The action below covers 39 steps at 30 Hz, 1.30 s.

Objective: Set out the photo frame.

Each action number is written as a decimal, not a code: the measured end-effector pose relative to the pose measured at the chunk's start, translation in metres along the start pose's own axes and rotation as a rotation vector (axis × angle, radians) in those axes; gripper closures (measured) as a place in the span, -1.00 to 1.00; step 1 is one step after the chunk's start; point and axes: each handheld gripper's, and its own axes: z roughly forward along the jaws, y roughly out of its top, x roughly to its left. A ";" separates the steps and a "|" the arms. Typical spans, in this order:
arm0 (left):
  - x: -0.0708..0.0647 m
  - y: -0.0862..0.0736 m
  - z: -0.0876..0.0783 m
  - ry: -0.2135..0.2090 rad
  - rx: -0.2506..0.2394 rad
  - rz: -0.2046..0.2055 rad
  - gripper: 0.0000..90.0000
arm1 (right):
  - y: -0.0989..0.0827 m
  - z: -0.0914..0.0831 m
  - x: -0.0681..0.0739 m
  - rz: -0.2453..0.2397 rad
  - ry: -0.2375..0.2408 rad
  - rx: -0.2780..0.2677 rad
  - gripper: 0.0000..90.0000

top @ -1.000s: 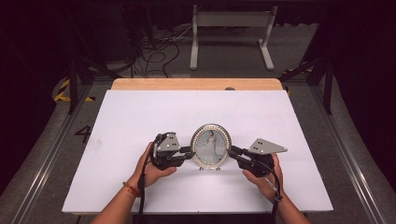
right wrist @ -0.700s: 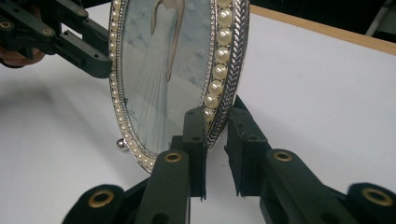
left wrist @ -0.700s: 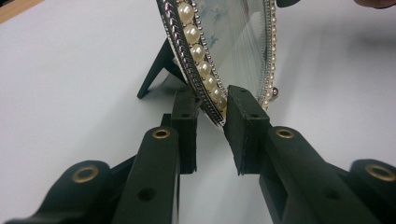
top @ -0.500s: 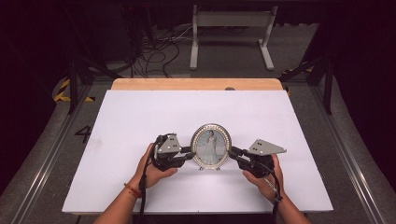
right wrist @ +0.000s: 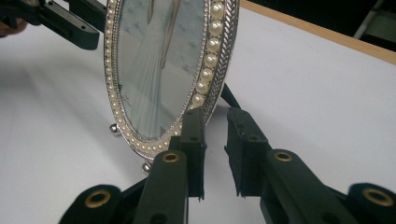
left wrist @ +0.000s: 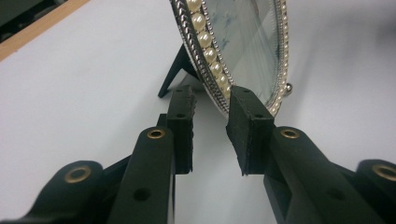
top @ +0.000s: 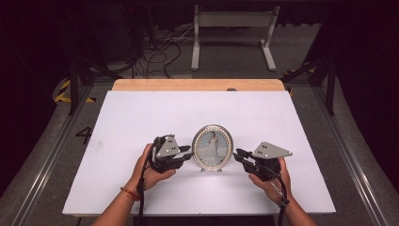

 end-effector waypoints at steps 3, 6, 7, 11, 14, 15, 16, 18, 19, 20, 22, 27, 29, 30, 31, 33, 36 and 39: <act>0.000 0.000 -0.004 0.004 0.004 -0.001 0.54 | -0.001 -0.002 -0.001 -0.010 -0.007 0.014 0.70; -0.001 -0.002 -0.009 0.020 0.011 0.011 0.50 | 0.000 -0.006 -0.002 -0.022 -0.014 0.024 0.68; -0.001 -0.002 -0.011 0.024 0.015 0.016 0.48 | 0.001 -0.007 -0.003 -0.028 -0.017 0.024 0.66; -0.004 -0.007 -0.018 0.034 0.016 0.021 0.44 | 0.002 -0.012 -0.003 -0.045 -0.027 0.025 0.63; -0.004 -0.010 -0.023 0.041 0.010 0.019 0.39 | 0.001 -0.014 -0.003 -0.064 -0.035 0.032 0.58; -0.005 -0.011 -0.025 0.046 0.012 0.019 0.37 | 0.001 -0.015 -0.002 -0.072 -0.039 0.032 0.56; -0.006 -0.013 -0.027 0.049 0.015 0.017 0.35 | 0.000 -0.016 -0.002 -0.076 -0.040 0.032 0.55; -0.007 -0.016 -0.030 0.060 0.021 0.018 0.24 | -0.002 -0.019 -0.001 -0.089 -0.036 0.033 0.51; -0.007 -0.016 -0.030 0.060 0.021 0.018 0.20 | -0.003 -0.020 -0.001 -0.095 -0.038 0.036 0.49; -0.008 -0.019 -0.034 0.069 0.023 0.012 0.15 | -0.003 -0.020 -0.001 -0.103 -0.043 0.040 0.46; -0.008 -0.021 -0.035 0.078 0.022 0.010 0.07 | -0.004 -0.021 -0.002 -0.106 -0.044 0.041 0.44; -0.007 -0.033 -0.043 0.099 0.026 -0.014 -0.10 | -0.010 -0.029 -0.004 -0.107 -0.042 0.040 0.29; -0.007 -0.037 -0.047 0.115 0.032 -0.011 -0.17 | -0.012 -0.031 -0.005 -0.108 -0.044 0.042 0.25; -0.006 -0.039 -0.050 0.113 0.024 -0.020 -0.20 | -0.014 -0.032 -0.006 -0.110 -0.044 0.045 0.22; -0.006 -0.039 -0.050 0.113 0.024 -0.020 -0.25 | -0.015 -0.033 -0.006 -0.111 -0.045 0.050 0.19; -0.006 -0.043 -0.055 0.131 0.024 -0.024 -0.26 | -0.017 -0.034 -0.007 -0.111 -0.050 0.054 0.16; -0.006 -0.050 -0.061 0.147 0.021 -0.031 -0.36 | -0.021 -0.037 -0.008 -0.119 -0.058 0.061 0.03; -0.005 -0.058 -0.067 0.155 0.024 -0.044 -0.43 | -0.025 -0.041 -0.012 -0.119 -0.068 0.058 -0.12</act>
